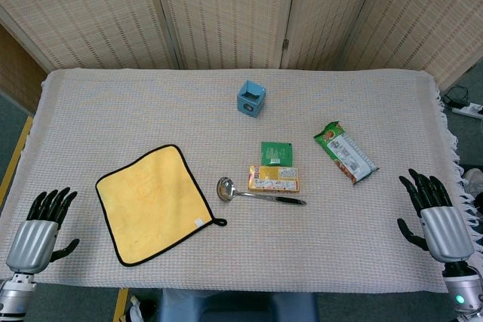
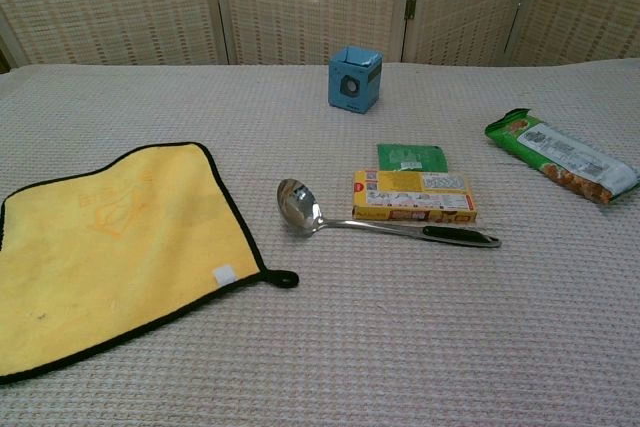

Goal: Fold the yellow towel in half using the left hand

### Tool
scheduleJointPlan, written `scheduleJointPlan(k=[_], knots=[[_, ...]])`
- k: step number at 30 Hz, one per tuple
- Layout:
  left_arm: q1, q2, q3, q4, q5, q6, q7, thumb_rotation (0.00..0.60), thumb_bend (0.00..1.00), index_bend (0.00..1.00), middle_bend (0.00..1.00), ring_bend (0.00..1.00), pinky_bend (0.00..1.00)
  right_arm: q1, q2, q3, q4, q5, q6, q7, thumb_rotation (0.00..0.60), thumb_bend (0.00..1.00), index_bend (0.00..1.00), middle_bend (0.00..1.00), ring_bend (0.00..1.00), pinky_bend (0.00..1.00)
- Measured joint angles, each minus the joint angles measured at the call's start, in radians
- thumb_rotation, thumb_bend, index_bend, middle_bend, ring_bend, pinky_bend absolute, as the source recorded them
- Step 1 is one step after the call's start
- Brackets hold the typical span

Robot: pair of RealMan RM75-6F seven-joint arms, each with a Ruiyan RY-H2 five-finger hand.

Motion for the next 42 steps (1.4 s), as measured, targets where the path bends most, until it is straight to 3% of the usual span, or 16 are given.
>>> scheduleJointPlan(k=[8, 10, 12, 13, 15, 16, 17, 18, 20, 22, 24, 26, 29, 32, 42], knots=[[-0.011, -0.021, -0.008, 0.024, 0.008, 0.000, 0.023, 0.600, 0.25, 0.05, 0.09, 0.05, 0.08, 0.002, -0.001, -0.007, 0.005, -0.012, -0.004, -0.002, 0.600, 0.43, 0.00, 0.00, 0.00, 0.00], [-0.014, -0.025, -0.009, 0.025, 0.021, 0.006, 0.022, 0.600, 0.25, 0.05, 0.09, 0.08, 0.13, -0.005, 0.000, -0.013, 0.004, -0.024, 0.011, -0.002, 0.600, 0.43, 0.00, 0.00, 0.00, 0.00], [-0.018, -0.025, -0.009, 0.022, 0.030, 0.007, 0.031, 0.600, 0.25, 0.03, 0.15, 0.16, 0.26, -0.013, 0.000, -0.020, 0.002, -0.042, 0.030, -0.002, 0.600, 0.43, 0.00, 0.00, 0.00, 0.00], [-0.020, -0.022, -0.008, 0.013, 0.030, 0.002, 0.045, 0.600, 0.25, 0.01, 0.23, 0.25, 0.39, -0.016, -0.001, -0.022, 0.001, -0.049, 0.037, -0.002, 0.600, 0.43, 0.00, 0.00, 0.00, 0.00], [-0.025, -0.013, -0.006, -0.012, 0.029, -0.010, 0.078, 0.600, 0.25, 0.00, 0.46, 0.57, 0.68, -0.018, -0.005, -0.025, 0.003, -0.061, 0.044, -0.008, 0.600, 0.43, 0.00, 0.00, 0.00, 0.00], [-0.030, -0.006, -0.005, -0.037, 0.028, -0.022, 0.109, 0.600, 0.25, 0.00, 0.54, 0.68, 0.75, -0.018, -0.007, -0.024, 0.004, -0.062, 0.045, -0.010, 0.600, 0.43, 0.00, 0.00, 0.00, 0.00], [-0.035, 0.001, -0.005, -0.057, 0.028, -0.033, 0.135, 0.600, 0.25, 0.02, 0.68, 0.83, 0.85, -0.019, -0.010, -0.023, 0.005, -0.059, 0.045, -0.012, 0.600, 0.43, 0.00, 0.00, 0.00, 0.00], [-0.042, 0.007, -0.005, -0.079, 0.027, -0.045, 0.164, 0.600, 0.25, 0.06, 0.79, 0.91, 0.92, -0.019, -0.012, -0.022, 0.006, -0.054, 0.044, -0.014, 0.600, 0.43, 0.00, 0.00, 0.00, 0.00], [-0.064, 0.019, -0.010, -0.128, 0.026, -0.077, 0.228, 0.600, 0.25, 0.14, 0.93, 0.98, 0.99, -0.019, -0.015, -0.020, 0.009, -0.044, 0.040, -0.016, 0.600, 0.43, 0.00, 0.00, 0.00, 0.00], [-0.084, 0.025, -0.020, -0.157, 0.016, -0.107, 0.262, 0.600, 0.25, 0.24, 0.99, 1.00, 1.00, -0.018, -0.018, -0.016, 0.013, -0.038, 0.037, -0.018, 0.600, 0.43, 0.00, 0.00, 0.00, 0.00], [-0.107, 0.025, -0.035, -0.169, -0.006, -0.142, 0.252, 0.600, 0.28, 0.35, 1.00, 1.00, 1.00, -0.014, -0.022, -0.010, 0.021, -0.025, 0.028, -0.020, 0.600, 0.43, 0.00, 0.00, 0.00, 0.00], [-0.143, 0.017, -0.061, -0.173, -0.034, -0.185, 0.204, 0.600, 0.33, 0.40, 1.00, 1.00, 1.00, -0.007, -0.025, -0.002, 0.027, -0.005, 0.010, -0.019, 0.600, 0.43, 0.00, 0.00, 0.00, 0.00], [-0.206, -0.016, -0.108, -0.156, -0.074, -0.244, 0.105, 0.600, 0.43, 0.44, 1.00, 1.00, 1.00, 0.005, -0.030, 0.009, 0.035, 0.024, -0.020, -0.018, 0.600, 0.43, 0.00, 0.00, 0.00, 0.00], [-0.274, -0.058, -0.150, -0.114, -0.128, -0.324, 0.036, 0.600, 0.44, 0.43, 1.00, 1.00, 1.00, 0.018, -0.037, 0.018, 0.045, 0.041, -0.044, -0.021, 0.600, 0.43, 0.00, 0.00, 0.00, 0.00], [-0.477, -0.176, -0.245, 0.094, -0.348, -0.575, 0.036, 0.600, 0.44, 0.47, 1.00, 1.00, 1.00, 0.049, -0.061, 0.035, 0.082, 0.098, -0.110, -0.025, 0.600, 0.43, 0.00, 0.00, 0.00, 0.00]])
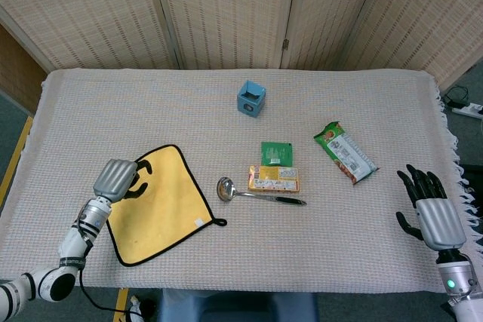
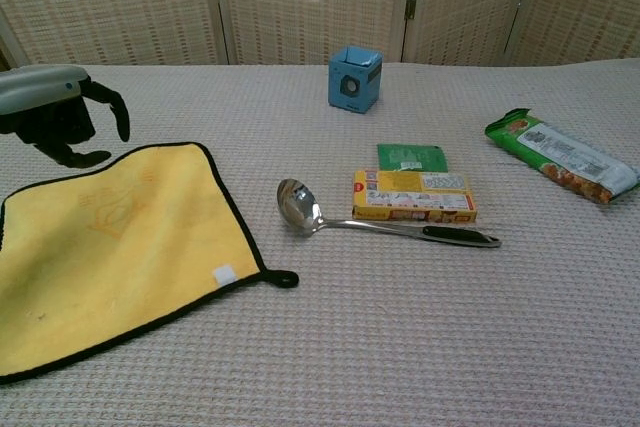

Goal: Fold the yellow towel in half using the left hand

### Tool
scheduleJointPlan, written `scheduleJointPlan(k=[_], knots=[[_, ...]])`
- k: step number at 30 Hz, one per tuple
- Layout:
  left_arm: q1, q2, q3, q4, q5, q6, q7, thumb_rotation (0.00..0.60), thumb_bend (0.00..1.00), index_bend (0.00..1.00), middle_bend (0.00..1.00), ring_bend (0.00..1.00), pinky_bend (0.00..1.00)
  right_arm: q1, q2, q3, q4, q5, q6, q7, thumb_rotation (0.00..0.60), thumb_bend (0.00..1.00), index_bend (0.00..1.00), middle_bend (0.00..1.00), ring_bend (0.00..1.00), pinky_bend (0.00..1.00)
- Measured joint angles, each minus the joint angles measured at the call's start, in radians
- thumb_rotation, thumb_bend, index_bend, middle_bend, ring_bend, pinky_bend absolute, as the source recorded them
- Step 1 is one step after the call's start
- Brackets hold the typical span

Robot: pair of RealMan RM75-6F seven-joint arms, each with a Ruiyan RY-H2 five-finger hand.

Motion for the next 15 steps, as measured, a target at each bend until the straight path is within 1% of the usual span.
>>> scheduleJointPlan(k=[3, 7, 11, 15], knots=[[-0.038, -0.034, -0.021, 0.073, -0.025, -0.027, -0.019, 0.600, 0.44, 0.47, 1.00, 1.00, 1.00, 0.002, -0.003, 0.005, 0.010, 0.021, -0.011, 0.006, 0.600, 0.42, 0.00, 0.00, 0.00, 0.00], [-0.077, -0.086, -0.043, 0.191, -0.027, -0.038, -0.085, 0.600, 0.44, 0.46, 1.00, 1.00, 1.00, 0.003, -0.005, 0.011, 0.024, 0.047, -0.023, 0.012, 0.600, 0.43, 0.00, 0.00, 0.00, 0.00], [-0.107, -0.142, -0.044, 0.321, -0.013, -0.057, -0.169, 0.600, 0.44, 0.45, 1.00, 1.00, 1.00, 0.002, -0.014, 0.016, 0.048, 0.075, -0.034, 0.007, 0.600, 0.43, 0.00, 0.00, 0.00, 0.00], [-0.143, -0.203, -0.044, 0.461, -0.007, -0.108, -0.271, 0.600, 0.43, 0.45, 1.00, 1.00, 1.00, -0.001, -0.020, 0.018, 0.064, 0.099, -0.047, 0.006, 0.600, 0.43, 0.00, 0.00, 0.00, 0.00]])
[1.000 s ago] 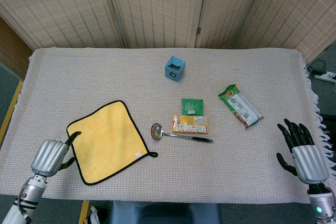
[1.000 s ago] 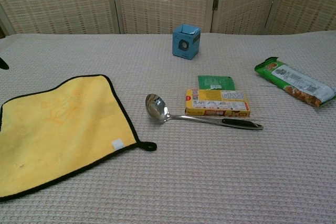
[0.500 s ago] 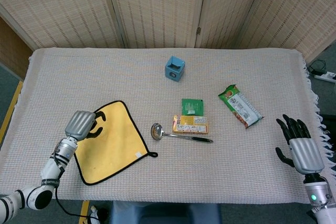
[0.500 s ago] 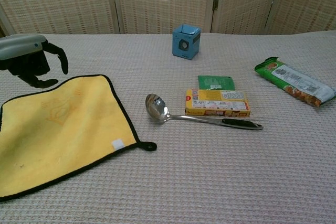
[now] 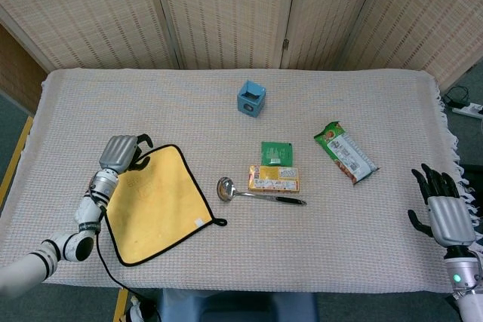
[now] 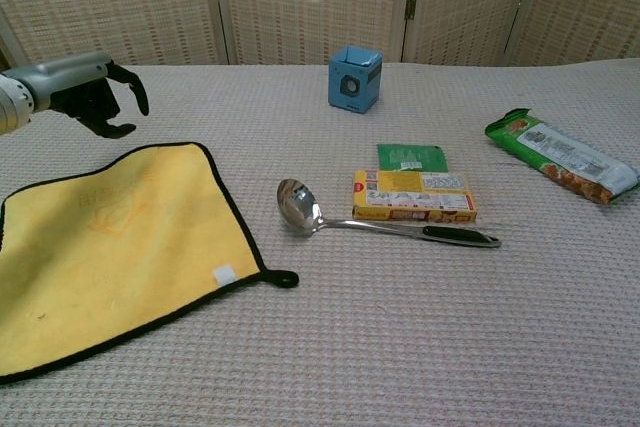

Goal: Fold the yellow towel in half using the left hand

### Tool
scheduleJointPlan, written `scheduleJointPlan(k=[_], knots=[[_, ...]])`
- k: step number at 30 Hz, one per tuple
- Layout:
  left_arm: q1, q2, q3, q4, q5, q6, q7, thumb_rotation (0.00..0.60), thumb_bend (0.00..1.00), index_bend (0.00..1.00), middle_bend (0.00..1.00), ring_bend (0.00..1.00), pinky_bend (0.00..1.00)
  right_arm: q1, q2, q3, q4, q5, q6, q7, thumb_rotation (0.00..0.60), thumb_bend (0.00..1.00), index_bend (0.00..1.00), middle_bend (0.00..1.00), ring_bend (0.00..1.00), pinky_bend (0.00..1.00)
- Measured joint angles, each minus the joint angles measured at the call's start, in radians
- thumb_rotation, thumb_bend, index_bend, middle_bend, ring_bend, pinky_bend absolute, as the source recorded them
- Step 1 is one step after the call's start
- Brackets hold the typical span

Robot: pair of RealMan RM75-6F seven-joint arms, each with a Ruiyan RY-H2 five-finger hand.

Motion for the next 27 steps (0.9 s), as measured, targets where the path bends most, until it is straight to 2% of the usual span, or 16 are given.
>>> scheduleJointPlan(k=[7, 13, 19, 27], knots=[[-0.082, -0.128, 0.007, 0.281, 0.024, -0.099, -0.171, 0.600, 0.43, 0.44, 1.00, 1.00, 1.00, -0.007, -0.005, 0.008, 0.026, 0.042, -0.015, 0.009, 0.600, 0.43, 0.00, 0.00, 0.00, 0.00], [-0.139, -0.221, 0.022, 0.459, 0.061, -0.148, -0.318, 0.600, 0.39, 0.44, 1.00, 1.00, 1.00, -0.016, -0.007, 0.013, 0.048, 0.049, -0.007, 0.033, 0.600, 0.43, 0.00, 0.00, 0.00, 0.00], [-0.178, -0.286, 0.041, 0.577, 0.086, -0.199, -0.411, 0.600, 0.39, 0.44, 1.00, 1.00, 1.00, -0.022, -0.008, 0.016, 0.069, 0.049, -0.003, 0.057, 0.600, 0.43, 0.00, 0.00, 0.00, 0.00], [-0.212, -0.337, 0.061, 0.668, 0.110, -0.233, -0.497, 0.600, 0.39, 0.44, 1.00, 1.00, 1.00, -0.026, -0.002, 0.014, 0.064, 0.047, -0.006, 0.066, 0.600, 0.43, 0.00, 0.00, 0.00, 0.00]])
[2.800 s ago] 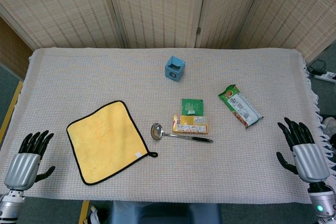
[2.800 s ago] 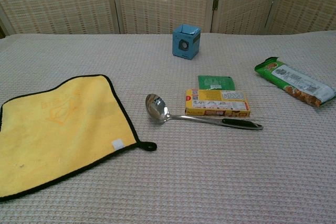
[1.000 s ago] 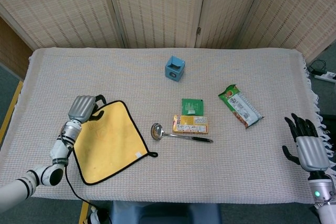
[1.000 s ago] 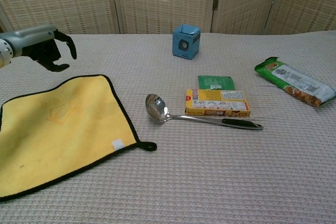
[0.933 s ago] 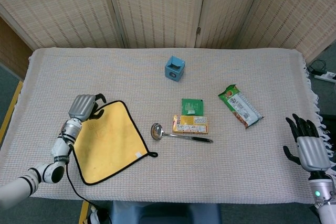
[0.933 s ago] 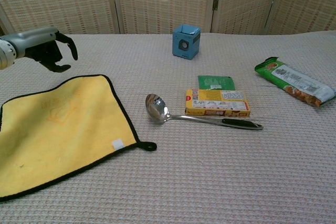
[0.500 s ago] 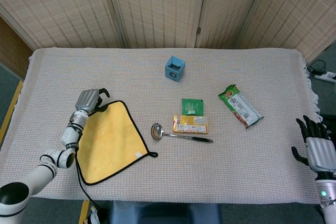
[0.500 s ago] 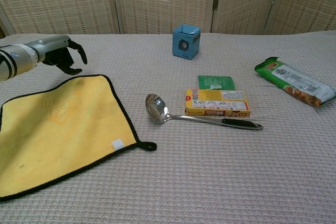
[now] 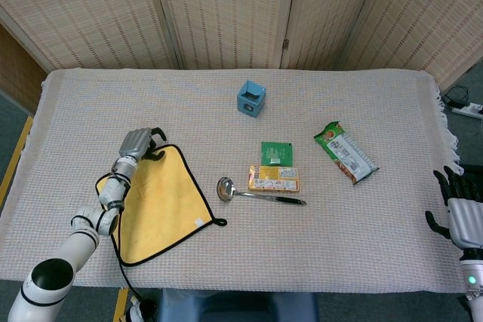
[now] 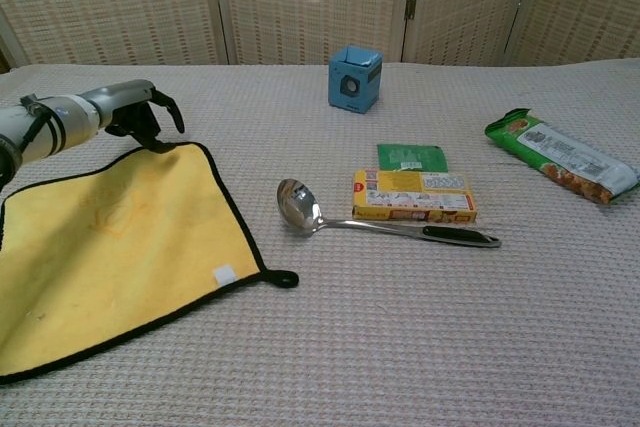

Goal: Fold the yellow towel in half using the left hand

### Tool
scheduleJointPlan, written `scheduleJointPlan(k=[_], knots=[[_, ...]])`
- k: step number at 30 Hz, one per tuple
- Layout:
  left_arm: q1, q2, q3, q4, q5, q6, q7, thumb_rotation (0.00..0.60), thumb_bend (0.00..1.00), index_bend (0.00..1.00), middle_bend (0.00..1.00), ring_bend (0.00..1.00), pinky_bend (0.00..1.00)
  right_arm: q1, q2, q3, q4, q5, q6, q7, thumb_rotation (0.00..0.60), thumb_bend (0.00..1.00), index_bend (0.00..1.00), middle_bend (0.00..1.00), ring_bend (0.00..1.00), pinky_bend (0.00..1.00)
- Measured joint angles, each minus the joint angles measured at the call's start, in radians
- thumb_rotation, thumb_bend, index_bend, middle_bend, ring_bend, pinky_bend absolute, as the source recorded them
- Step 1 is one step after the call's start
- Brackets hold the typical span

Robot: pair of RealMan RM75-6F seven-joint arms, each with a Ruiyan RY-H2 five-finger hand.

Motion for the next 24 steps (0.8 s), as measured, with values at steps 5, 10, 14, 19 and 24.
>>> scheduleJointPlan(k=[5, 10, 14, 19, 24], knots=[[-0.007, -0.017, 0.011, 0.030, 0.014, 0.002, -0.051, 0.600, 0.39, 0.44, 1.00, 1.00, 1.00, -0.002, 0.000, -0.001, 0.002, -0.008, 0.009, 0.001, 0.600, 0.43, 0.00, 0.00, 0.00, 0.00], [-0.013, -0.030, 0.029, 0.064, 0.030, -0.022, -0.096, 0.600, 0.39, 0.45, 1.00, 1.00, 1.00, -0.006, -0.001, -0.002, 0.003, -0.014, 0.015, 0.006, 0.600, 0.43, 0.00, 0.00, 0.00, 0.00], [-0.022, -0.042, 0.041, 0.089, 0.040, -0.042, -0.124, 0.600, 0.39, 0.44, 1.00, 1.00, 1.00, -0.002, 0.004, -0.009, 0.002, -0.015, -0.009, 0.011, 0.600, 0.43, 0.00, 0.00, 0.00, 0.00], [-0.031, -0.053, 0.052, 0.110, 0.050, -0.060, -0.155, 0.600, 0.39, 0.42, 1.00, 1.00, 1.00, 0.001, 0.008, -0.012, 0.001, -0.007, -0.026, 0.013, 0.600, 0.43, 0.00, 0.00, 0.00, 0.00], [-0.040, -0.060, 0.062, 0.126, 0.058, -0.089, -0.190, 0.600, 0.39, 0.43, 1.00, 1.00, 1.00, -0.003, 0.008, -0.010, 0.003, 0.002, -0.025, 0.012, 0.600, 0.43, 0.00, 0.00, 0.00, 0.00]])
